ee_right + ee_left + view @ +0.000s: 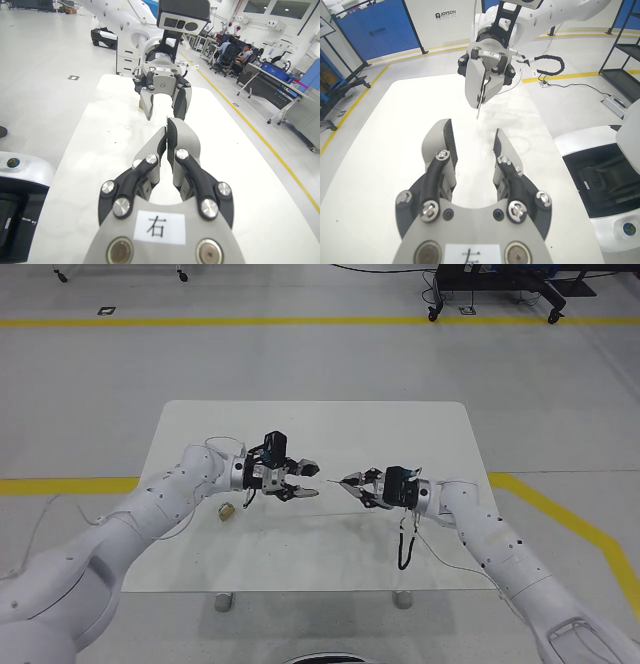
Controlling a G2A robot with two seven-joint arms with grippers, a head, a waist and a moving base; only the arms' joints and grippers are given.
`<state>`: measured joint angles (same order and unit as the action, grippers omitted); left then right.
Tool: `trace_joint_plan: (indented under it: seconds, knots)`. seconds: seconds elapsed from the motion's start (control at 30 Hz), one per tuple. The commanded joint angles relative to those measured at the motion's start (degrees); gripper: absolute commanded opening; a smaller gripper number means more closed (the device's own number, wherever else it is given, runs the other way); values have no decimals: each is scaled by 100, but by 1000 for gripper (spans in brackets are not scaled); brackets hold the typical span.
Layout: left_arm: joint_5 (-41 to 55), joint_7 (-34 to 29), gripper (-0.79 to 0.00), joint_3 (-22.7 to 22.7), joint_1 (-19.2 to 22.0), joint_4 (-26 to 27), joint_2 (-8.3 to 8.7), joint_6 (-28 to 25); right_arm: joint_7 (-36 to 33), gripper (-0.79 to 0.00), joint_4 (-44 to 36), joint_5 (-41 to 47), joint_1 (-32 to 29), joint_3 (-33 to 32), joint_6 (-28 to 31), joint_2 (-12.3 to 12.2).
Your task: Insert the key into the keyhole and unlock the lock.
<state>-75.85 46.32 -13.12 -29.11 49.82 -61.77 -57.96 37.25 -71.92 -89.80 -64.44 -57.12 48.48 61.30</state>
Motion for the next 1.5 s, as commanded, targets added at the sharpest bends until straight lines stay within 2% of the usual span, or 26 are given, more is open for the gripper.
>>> trace_joint_plan:
  seconds: [0.0,0.13,0.27,0.43,0.6,0.67,0.73,1.17,1.23,1.37,1.47]
  knots:
    - [-90,31,0,-100,-37,-45,121,32,186,-785,31,26,-148,-209,-178,-56]
    - [-359,-79,0,-337,-178,26,446,149,212,-785,30,29,-176,-242,-190,-66]
    - [-236,-758,0,-726,-532,521,882,403,212,-785,30,29,-176,-242,-190,-66]
    - [691,-2160,0,-1553,-1503,1848,1622,1009,212,-785,30,29,-176,-242,-190,-66]
    - [1900,-4100,0,-2634,-2833,3704,2407,2083,212,-785,30,29,-176,-242,-190,-66]
    - [2240,-4411,0,-3121,-3331,4346,2676,2393,212,-785,30,29,-176,-242,-190,-66]
    - [2523,-4188,0,-3626,-3766,4771,2889,2513,212,-785,30,29,-176,-242,-190,-66]
    - [2542,-4096,0,-3706,-3833,4840,2914,2521,212,-785,30,29,-176,-242,-190,-66]
    - [2794,-4061,0,-3767,-3893,4860,2902,2483,212,-785,30,29,-176,-242,-190,-66]
    - [3253,-4288,0,-4447,-4115,4554,3068,2621,212,-785,30,29,-176,-242,-190,-66]
    - [3603,-5066,0,-5061,-4572,4562,3286,2737,212,-785,30,29,-176,-242,-190,-66]
